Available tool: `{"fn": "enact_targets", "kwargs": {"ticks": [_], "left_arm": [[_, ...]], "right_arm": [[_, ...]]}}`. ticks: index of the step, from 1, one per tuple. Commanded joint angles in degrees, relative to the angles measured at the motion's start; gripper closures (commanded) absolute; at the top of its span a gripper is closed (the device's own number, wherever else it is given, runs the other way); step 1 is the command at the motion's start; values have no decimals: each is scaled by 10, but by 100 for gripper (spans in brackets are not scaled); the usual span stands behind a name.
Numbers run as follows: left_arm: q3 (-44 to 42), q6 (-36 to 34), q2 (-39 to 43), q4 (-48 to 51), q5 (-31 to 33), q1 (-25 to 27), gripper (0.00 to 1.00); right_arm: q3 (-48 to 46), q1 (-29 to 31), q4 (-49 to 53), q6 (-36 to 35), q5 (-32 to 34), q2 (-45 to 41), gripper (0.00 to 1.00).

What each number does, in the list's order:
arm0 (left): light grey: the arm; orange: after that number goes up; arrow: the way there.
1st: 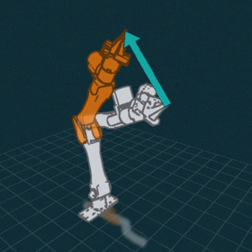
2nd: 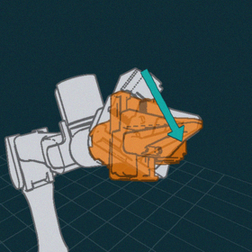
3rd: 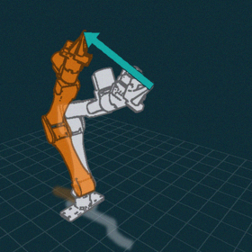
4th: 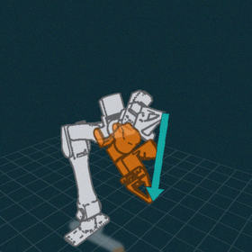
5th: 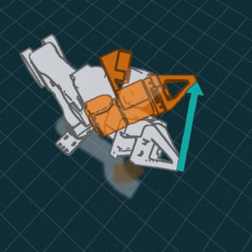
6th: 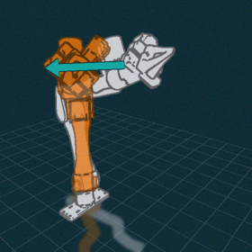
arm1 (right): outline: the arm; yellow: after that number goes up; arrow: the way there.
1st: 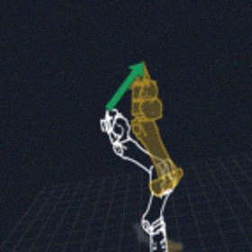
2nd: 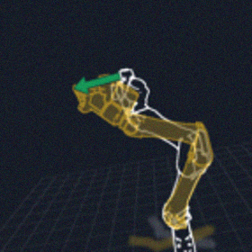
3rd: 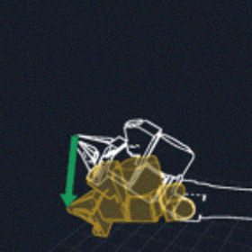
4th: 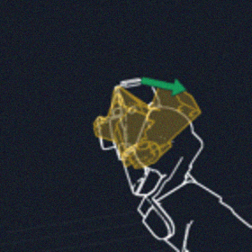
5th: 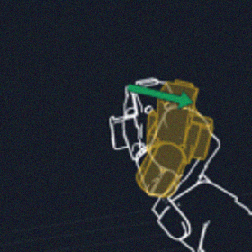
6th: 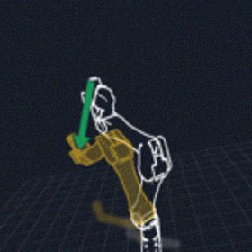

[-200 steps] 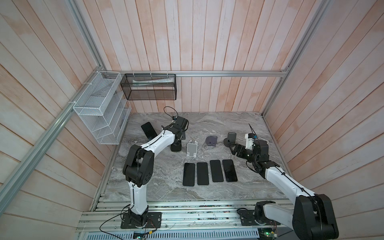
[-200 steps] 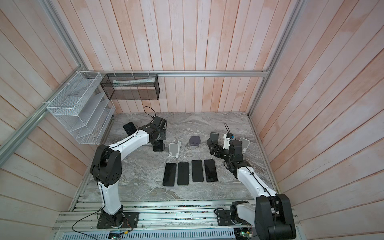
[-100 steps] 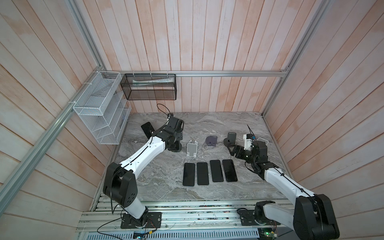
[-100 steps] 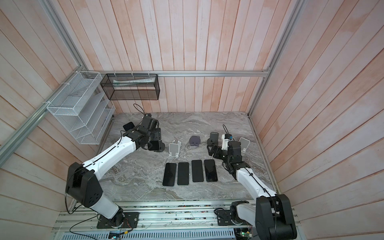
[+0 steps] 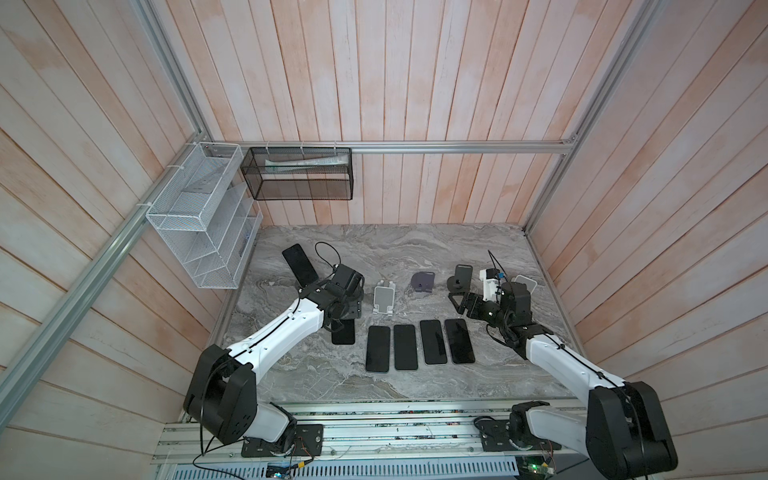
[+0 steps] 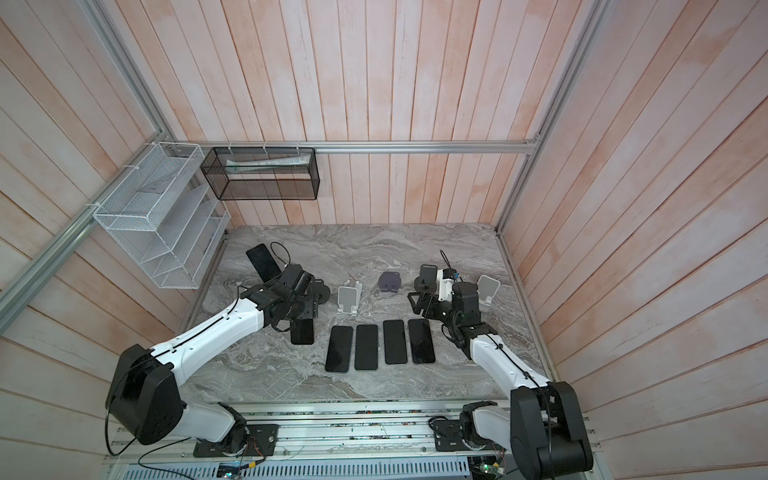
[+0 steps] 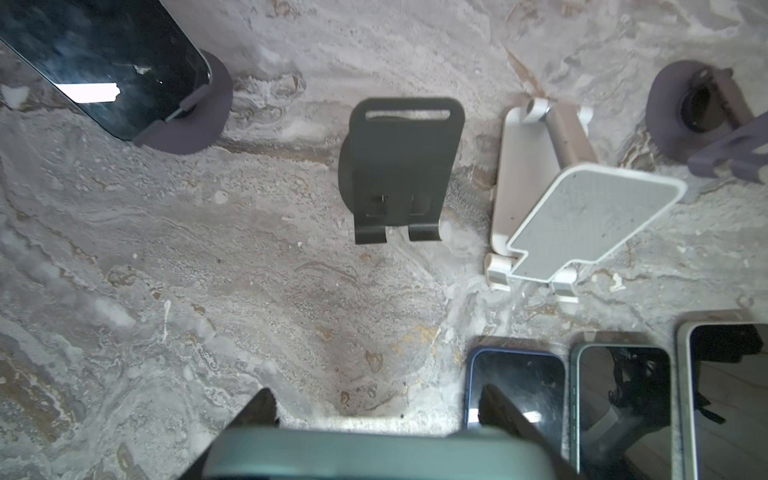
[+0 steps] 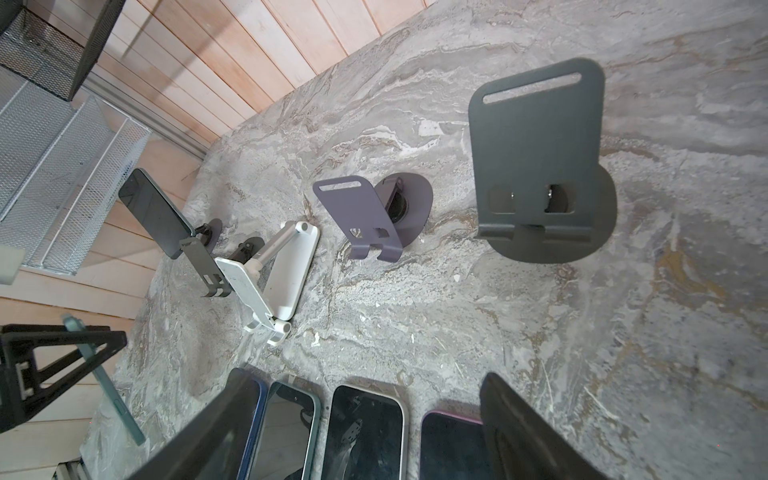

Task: Remove the phone from the phone stand
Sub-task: 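Lift the green-edged phone off its stand and carry it toward the flat phones, then lower the green-edged phone flat beside the blue-edged phone and open the left gripper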

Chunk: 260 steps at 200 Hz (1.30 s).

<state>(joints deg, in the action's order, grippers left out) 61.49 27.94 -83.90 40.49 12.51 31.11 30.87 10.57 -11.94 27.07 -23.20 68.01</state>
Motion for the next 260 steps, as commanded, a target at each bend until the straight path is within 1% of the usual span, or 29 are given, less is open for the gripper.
{"fn": "enact_targets", "kwargs": {"ticks": [1,22,95,121,149,179,220,260], "left_arm": [[-16,10,-11,-8,-27,4,46],[-34,16,-17,-19,-41,7,45],[-68,30,-56,-41,-53,19,45],[-70,25,-80,-53,-68,20,46],[-69,23,-99,-63,-55,21,46],[-66,28,-116,-76,-62,21,46],[-65,41,-139,-77,-38,21,38],[-67,38,-141,-77,-34,21,36]], "right_arm": [[1,11,11,-16,15,-20,14],[3,20,23,-23,24,-26,14],[7,28,31,-30,37,-29,14],[7,30,32,-31,40,-27,14],[7,32,35,-34,43,-27,14],[8,33,38,-35,47,-27,14],[8,35,38,-36,49,-21,14],[8,37,38,-36,56,-16,14]]}}
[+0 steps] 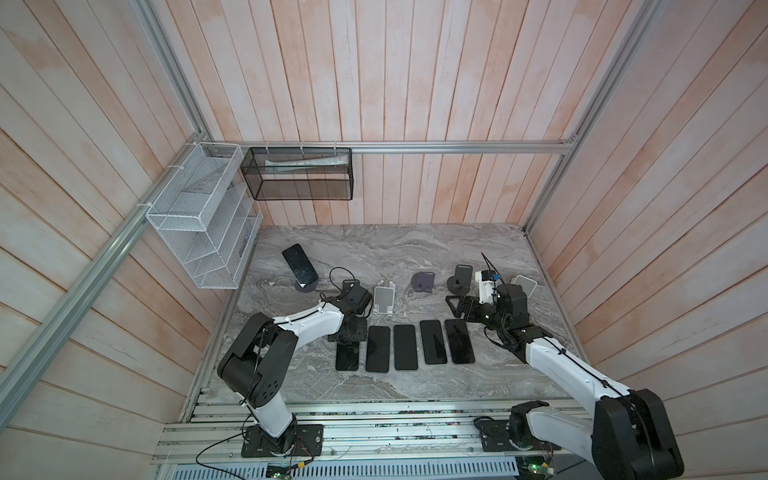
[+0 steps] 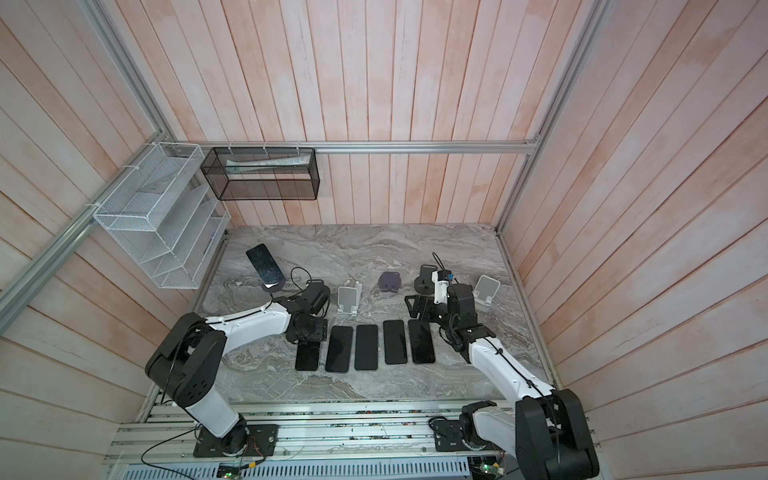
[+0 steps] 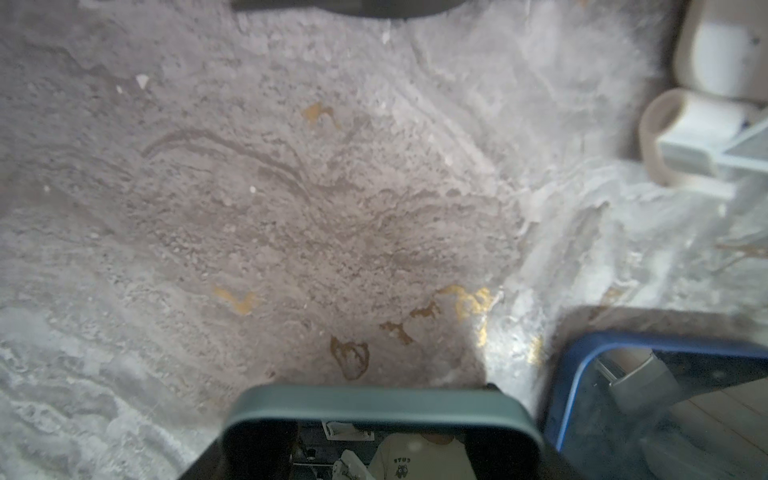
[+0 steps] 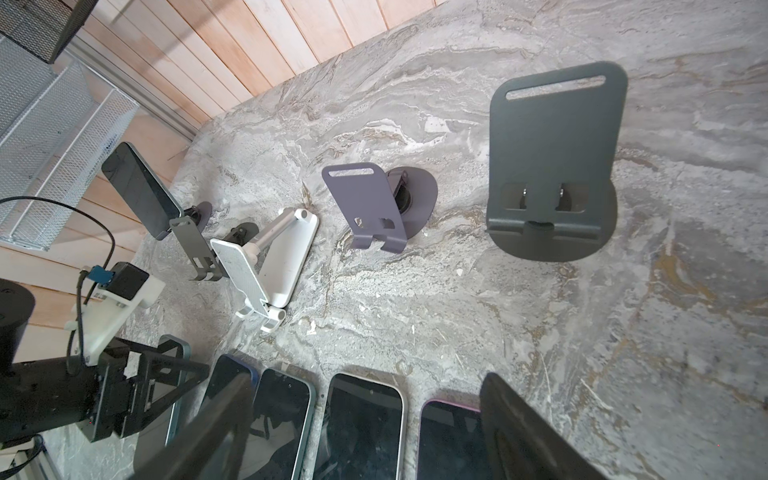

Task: Remove the phone from the phone stand
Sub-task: 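Lower the green-edged phone flat beside the blue-edged phone and open the left gripper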

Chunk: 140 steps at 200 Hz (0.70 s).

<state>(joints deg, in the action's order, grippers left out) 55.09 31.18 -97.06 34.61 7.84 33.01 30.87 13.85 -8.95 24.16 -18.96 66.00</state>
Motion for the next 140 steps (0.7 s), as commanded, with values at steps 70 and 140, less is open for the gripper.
{"fn": "enact_targets", "kwargs": {"ticks": [70,140], "left_arm": [[-5,7,-10,-9,14,4,32],[-2,13,-13,-5,22,12,27]], "right_arm": [[11,4,11,-8,16,11,14],[10,6,12,-10,16,12,14]]}}
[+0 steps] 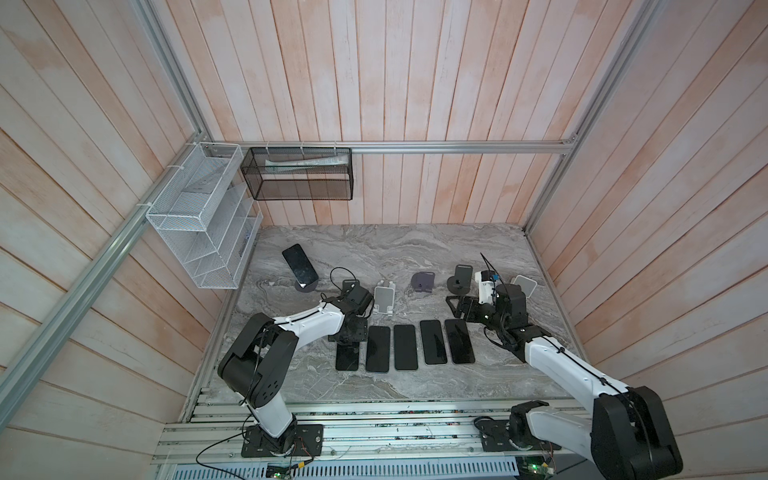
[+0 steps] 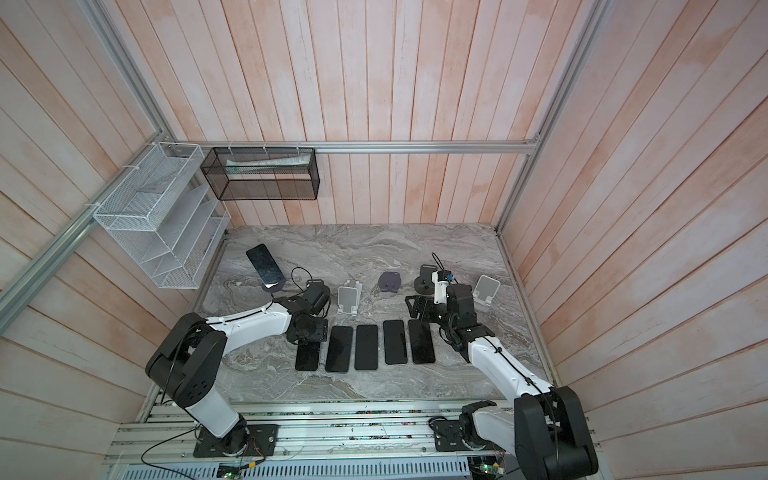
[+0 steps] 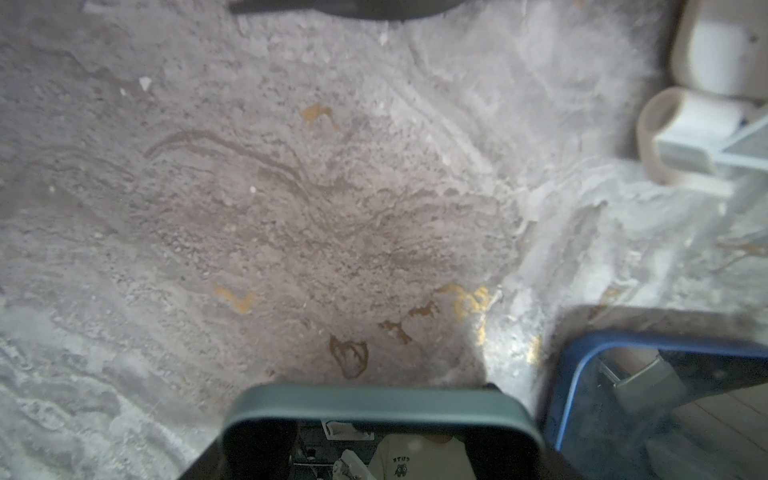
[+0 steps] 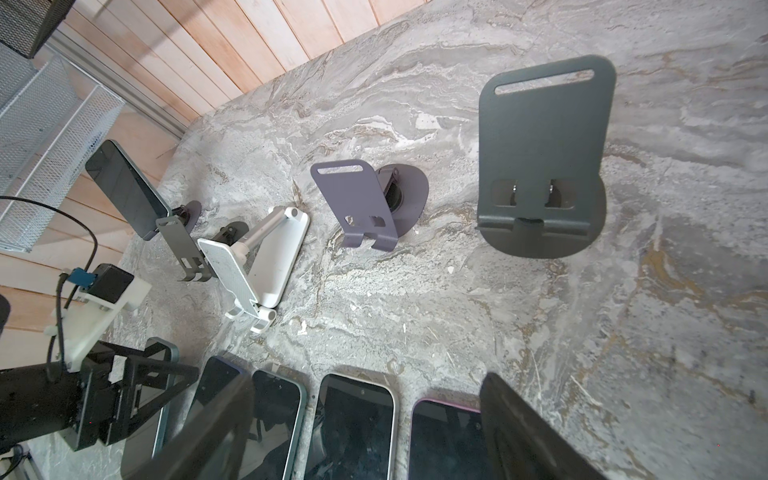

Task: Remove the phone from the phone stand
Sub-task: 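Lower the green-edged phone flat beside the blue-edged phone and open the left gripper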

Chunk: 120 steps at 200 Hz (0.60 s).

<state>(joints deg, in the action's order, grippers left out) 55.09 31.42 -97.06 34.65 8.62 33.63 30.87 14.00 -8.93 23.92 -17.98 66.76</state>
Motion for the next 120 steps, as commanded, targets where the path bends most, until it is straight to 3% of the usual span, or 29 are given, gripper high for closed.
{"fn": "enact_targets", "kwargs": {"ticks": [1,120], "left_arm": [[-2,11,-13,-6,14,6,27],[5,19,-22,5,17,13,22]], "right_arm": [[11,4,12,-7,7,4,14],[11,9,15,-9,10,2,14]]}}
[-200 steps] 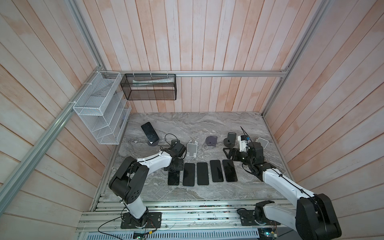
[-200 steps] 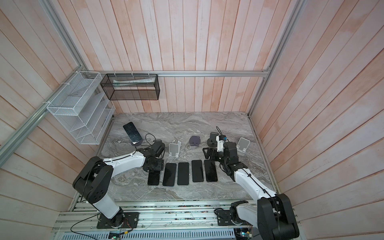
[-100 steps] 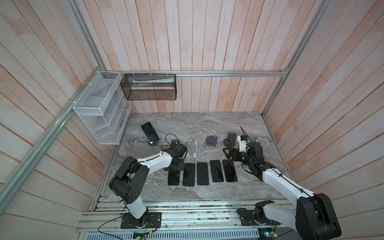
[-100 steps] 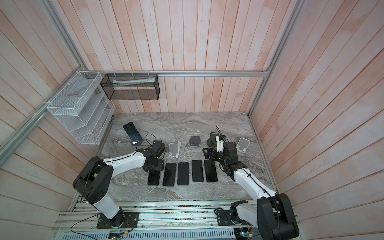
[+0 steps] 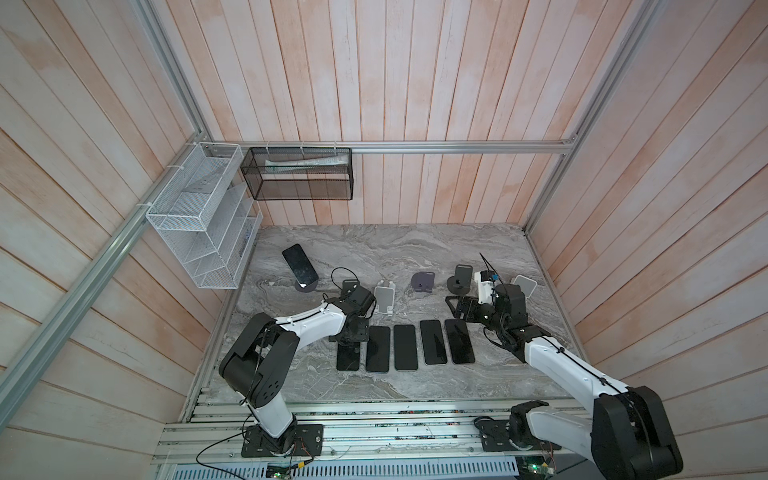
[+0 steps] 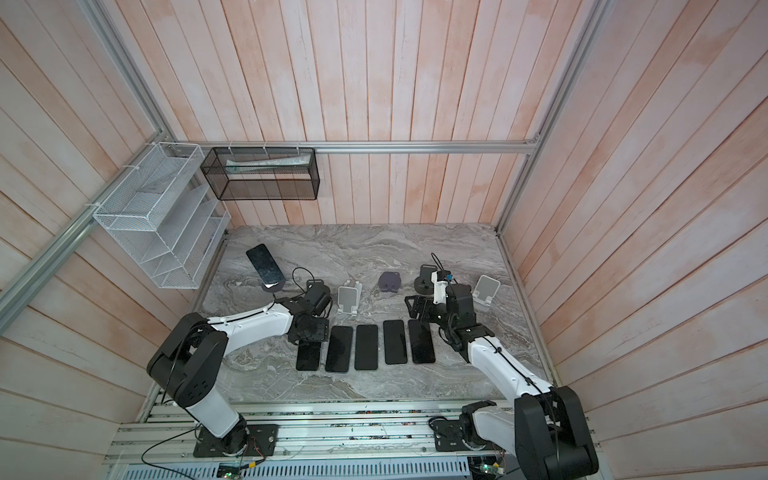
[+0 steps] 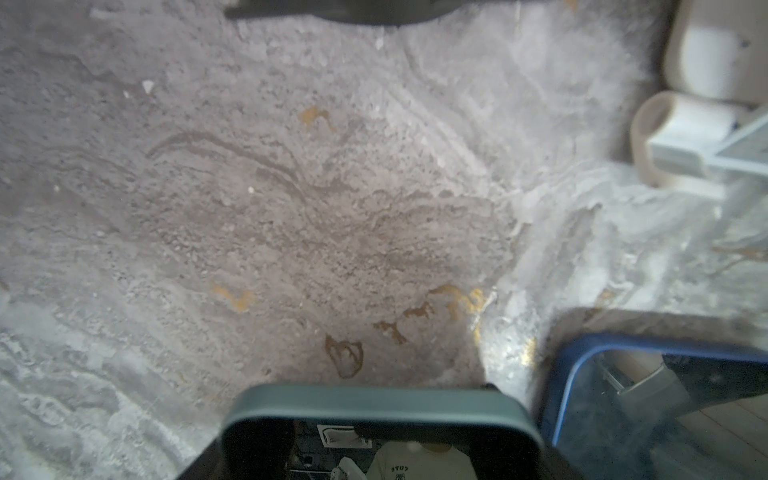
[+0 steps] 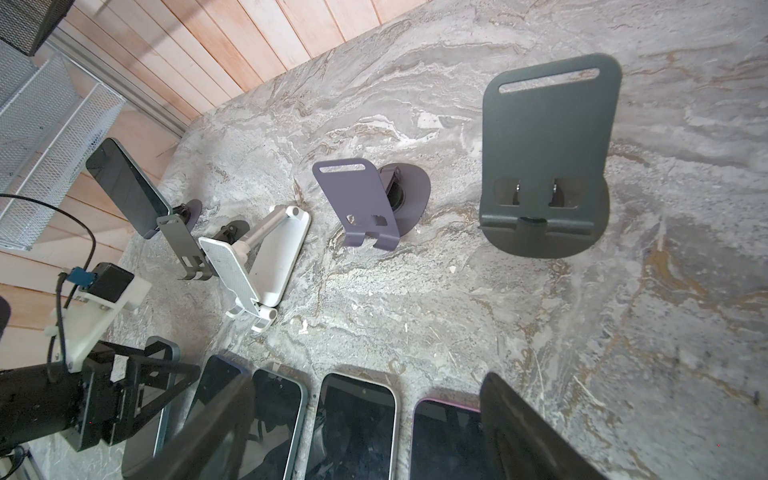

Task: Remove the phone from the phone stand
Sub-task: 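Lower the green-edged phone flat beside the blue-edged phone and open the left gripper, then raise the left gripper and move it to the dark phone on its stand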

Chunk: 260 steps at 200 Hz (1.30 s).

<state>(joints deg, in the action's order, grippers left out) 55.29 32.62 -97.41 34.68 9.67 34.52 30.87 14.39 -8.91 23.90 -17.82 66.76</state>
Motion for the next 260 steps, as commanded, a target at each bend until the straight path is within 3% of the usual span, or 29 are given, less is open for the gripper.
{"fn": "enact_targets", "kwargs": {"ticks": [1,82,150,173,228,260], "left_arm": [[3,7,-19,5,6,4,22],[18,7,-3,20,10,5,21],[75,-5,83,82,15,4,17],[93,-2,123,104,43,-3,19],[67,36,207,2,27,-150,23],[10,116,212,-112,-89,-245,31]], "right_arm": [[11,5,14,-9,8,2,14],[10,7,14,-10,12,1,14],[11,7,9,-9,12,10,14],[11,7,8,-8,11,12,14],[15,8,17,-7,16,15,14],[13,7,21,-7,24,6,14]]}}
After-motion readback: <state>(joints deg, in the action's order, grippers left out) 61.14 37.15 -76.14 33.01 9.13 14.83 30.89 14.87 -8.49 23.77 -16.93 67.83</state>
